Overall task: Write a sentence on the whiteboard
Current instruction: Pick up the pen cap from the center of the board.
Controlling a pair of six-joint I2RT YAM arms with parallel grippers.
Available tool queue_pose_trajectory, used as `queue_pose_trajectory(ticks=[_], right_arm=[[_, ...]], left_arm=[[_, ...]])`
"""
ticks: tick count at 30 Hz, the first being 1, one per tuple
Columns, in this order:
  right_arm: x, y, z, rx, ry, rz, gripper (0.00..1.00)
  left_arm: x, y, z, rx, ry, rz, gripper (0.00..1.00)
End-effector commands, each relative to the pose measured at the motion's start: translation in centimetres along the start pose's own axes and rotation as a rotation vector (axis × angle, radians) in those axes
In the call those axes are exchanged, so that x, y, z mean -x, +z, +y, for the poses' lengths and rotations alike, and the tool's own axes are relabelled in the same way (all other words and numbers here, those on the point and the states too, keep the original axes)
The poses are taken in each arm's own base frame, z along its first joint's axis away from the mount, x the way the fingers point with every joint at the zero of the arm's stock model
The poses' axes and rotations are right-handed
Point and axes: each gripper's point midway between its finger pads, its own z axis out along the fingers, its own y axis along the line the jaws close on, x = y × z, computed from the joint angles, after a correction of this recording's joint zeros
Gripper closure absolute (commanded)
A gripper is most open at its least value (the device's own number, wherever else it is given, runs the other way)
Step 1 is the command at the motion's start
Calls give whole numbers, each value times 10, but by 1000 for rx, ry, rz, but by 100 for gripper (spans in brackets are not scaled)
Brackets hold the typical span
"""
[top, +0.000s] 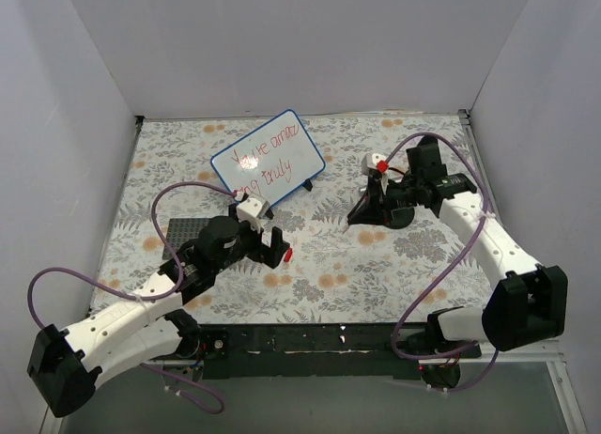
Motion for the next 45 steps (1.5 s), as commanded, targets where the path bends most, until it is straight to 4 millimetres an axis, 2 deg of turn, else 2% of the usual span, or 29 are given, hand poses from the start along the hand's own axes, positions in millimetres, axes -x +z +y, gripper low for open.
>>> queue_pose_trajectory(ticks=[1, 4, 8, 12, 16, 21, 27, 33, 36, 40, 41, 45], right_arm=[[16, 5, 8, 80, -74, -13, 99], [15, 10, 11, 113, -65, -13, 99], [4, 17, 7, 88, -70, 7, 99], [0, 18, 11, 76, -45, -6, 99], [-4, 25, 12, 72, -31, -4, 99], [-8, 29, 15, 74, -20, -6, 99], [-14, 30, 14, 67, -9, -5, 99], [-18, 33, 13, 67, 13, -3, 99], [-17, 33, 13, 66, 19, -6, 99], [-21, 35, 11, 68, 32, -1, 99], [-22, 35, 11, 69, 35, 0, 99], [-24, 36, 10, 64, 36, 5, 99]], left_arm=[[8, 1, -4, -25, 22, -12, 2], [10, -1, -5, -27, -3, -20, 2], [14, -7, -7, -6, -176, -60, 2], [5, -16, -16, -32, -410, -63, 2], [-16, -18, -10, 5, -462, -28, 2], [-39, -6, -11, 43, -455, 123, 2], [-68, 8, -10, 100, -442, 269, 10], [-73, 12, -4, 158, -438, 288, 22], [-78, 21, -2, 187, -422, 332, 28], [-87, 36, -3, 215, -385, 394, 32], [-96, 40, -3, 229, -368, 426, 33], [-107, 54, 1, 274, -303, 482, 37]])
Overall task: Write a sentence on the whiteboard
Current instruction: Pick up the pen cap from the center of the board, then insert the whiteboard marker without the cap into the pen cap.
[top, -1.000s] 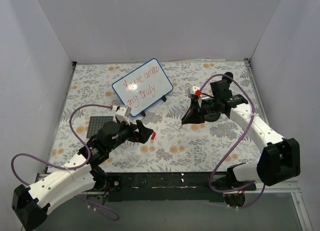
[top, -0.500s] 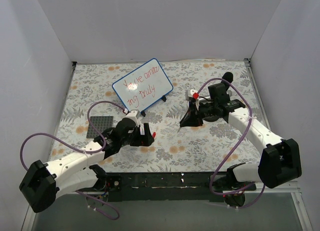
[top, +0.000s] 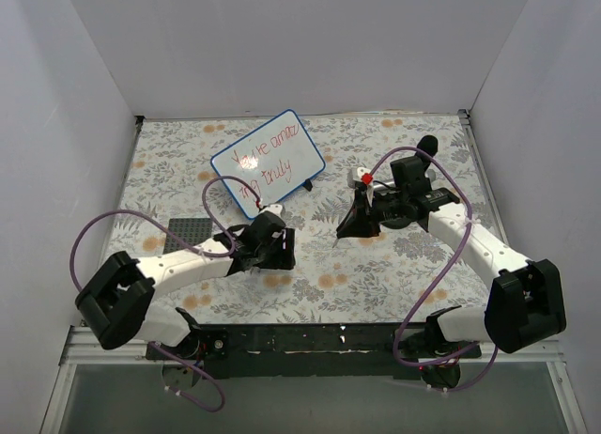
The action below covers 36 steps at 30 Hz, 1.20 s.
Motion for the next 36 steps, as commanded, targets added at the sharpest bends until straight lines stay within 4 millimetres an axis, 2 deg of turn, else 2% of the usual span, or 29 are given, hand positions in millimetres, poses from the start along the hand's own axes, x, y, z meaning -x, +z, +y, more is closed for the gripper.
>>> queue_pose_trajectory(ticks=[1, 4, 11, 13, 19, 23, 26, 28, 32, 36], right_arm=[[3, 2, -1, 1, -21, -11, 99], [3, 2, -2, 1, -18, -9, 99], [3, 1, -1, 0, -20, -8, 99], [2, 1, -2, -4, -19, -6, 99], [3, 1, -1, -3, -24, -8, 99], [2, 1, -1, -1, -20, -7, 99], [1, 1, -1, 0, -17, -6, 99], [1, 2, -2, 1, -14, -5, 99], [0, 2, -1, 9, -8, -9, 99], [-2, 5, -1, 23, 24, -22, 99]], left_arm=[[10, 12, 1, 74, 70, -2, 41], [13, 23, 2, 111, 114, 21, 53], [16, 36, 7, 174, 184, 66, 58], [15, 40, 7, 187, 198, 90, 67], [14, 45, 7, 198, 202, 116, 75], [4, 50, 10, 206, 212, 160, 76], [-5, 52, 10, 205, 211, 207, 81], [-9, 51, 12, 207, 206, 225, 87], [0, 40, 6, 157, 174, 139, 98], [18, 26, -8, 37, 186, -17, 100]])
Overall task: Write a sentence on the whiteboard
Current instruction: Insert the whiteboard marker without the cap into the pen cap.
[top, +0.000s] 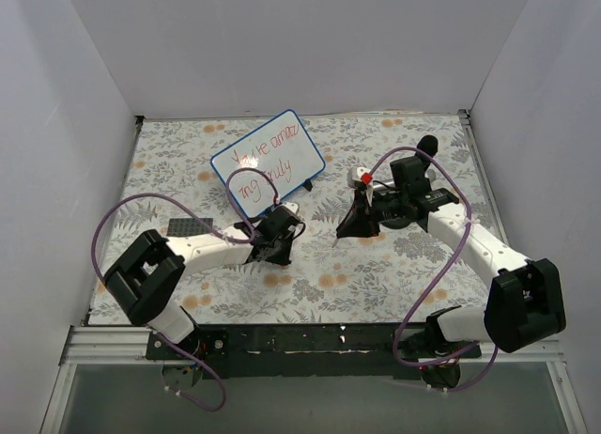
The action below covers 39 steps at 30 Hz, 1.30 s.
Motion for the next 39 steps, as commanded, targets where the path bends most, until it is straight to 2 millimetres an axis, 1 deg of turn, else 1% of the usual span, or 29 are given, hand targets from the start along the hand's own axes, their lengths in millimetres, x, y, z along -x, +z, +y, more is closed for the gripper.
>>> queue_pose_trajectory(ticks=[1, 2, 3, 5, 6, 7, 9, 11, 13, 14, 15, 16, 17, 19, 20, 21, 22, 23, 24, 25, 30, 35, 39], right_arm=[[-3, 6, 0, 31, 29, -23, 99], [-2, 7, 1, 38, 47, -27, 99], [-3, 8, -1, 35, 50, -32, 99], [-7, 10, -1, 37, 74, -36, 99], [-6, 11, -3, 35, 89, -46, 99], [-10, 12, -2, 38, 108, -46, 99], [-9, 15, -4, 37, 126, -58, 99], [-16, 18, -6, 31, 166, -59, 99], [-15, 22, -9, 11, 208, -71, 99], [-21, 24, -14, -15, 229, -71, 99], [-18, 26, -18, -31, 228, -85, 99], [-20, 27, -20, -40, 266, -87, 99], [-26, 29, -22, -51, 296, -83, 99], [-25, 33, -24, -62, 342, -98, 99], [-28, 35, -26, -69, 368, -95, 99], [-28, 37, -27, -70, 374, -101, 99], [-29, 38, -28, -80, 400, -102, 99], [-32, 40, -29, -79, 437, -101, 99], [-31, 41, -29, -81, 450, -106, 99], [-31, 42, -31, -90, 466, -109, 99], [-34, 46, -33, -103, 542, -117, 99], [-41, 52, -37, -111, 619, -114, 99], [-44, 57, -33, -89, 640, -104, 99]], left_arm=[[21, -30, -11, -128, 23, -183, 100], [23, -34, -15, -153, 34, -206, 100], [31, -38, -19, -181, 41, -255, 100], [27, -43, -21, -223, 76, -281, 100], [31, -45, -25, -246, 85, -309, 100], [28, -44, -25, -251, 102, -311, 100], [27, -47, -30, -287, 127, -324, 100], [29, -49, -36, -320, 157, -360, 100], [26, -50, -42, -357, 187, -369, 100], [24, -49, -43, -371, 208, -383, 100], [23, -49, -45, -377, 218, -390, 100], [19, -50, -51, -415, 237, -385, 100], [21, -52, -54, -432, 250, -408, 100], [11, -49, -57, -458, 284, -402, 100], [14, -51, -62, -484, 294, -429, 100], [6, -48, -61, -491, 311, -420, 100], [3, -47, -63, -509, 321, -418, 100], [5, -49, -66, -526, 326, -440, 100], [-1, -47, -65, -538, 343, -435, 100], [-3, -47, -67, -552, 350, -437, 100], [-5, -48, -70, -582, 382, -471, 100], [-6, -51, -72, -606, 391, -491, 100], [-8, -51, -75, -627, 393, -483, 100]])
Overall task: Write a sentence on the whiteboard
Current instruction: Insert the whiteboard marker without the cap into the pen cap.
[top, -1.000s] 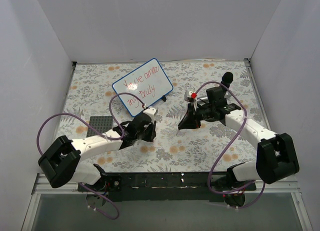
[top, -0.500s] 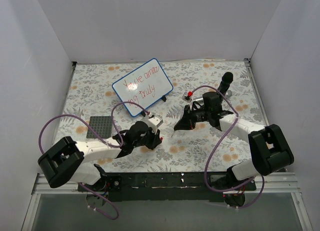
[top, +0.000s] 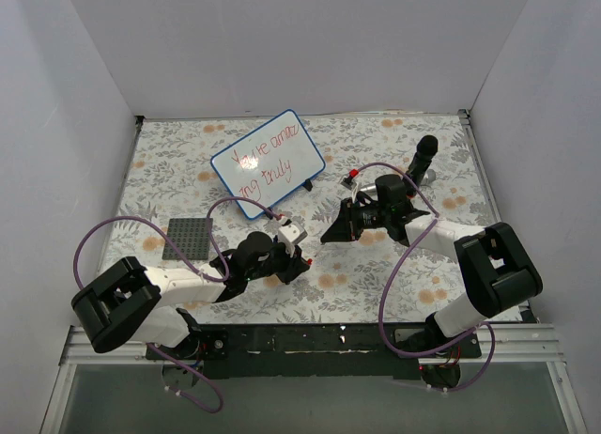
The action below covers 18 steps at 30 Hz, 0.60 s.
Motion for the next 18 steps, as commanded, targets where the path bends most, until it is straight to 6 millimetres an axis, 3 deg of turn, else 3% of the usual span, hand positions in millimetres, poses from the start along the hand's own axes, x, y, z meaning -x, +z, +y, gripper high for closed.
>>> queue_pose_trajectory(ticks=[1, 18], right_arm=[[0, 6, 3, 20, 20, -6, 99], [-5, 10, 5, 35, 38, 7, 99]], left_arm=[[5, 0, -9, -49, 27, -32, 100], [7, 1, -12, -63, 16, -52, 100]])
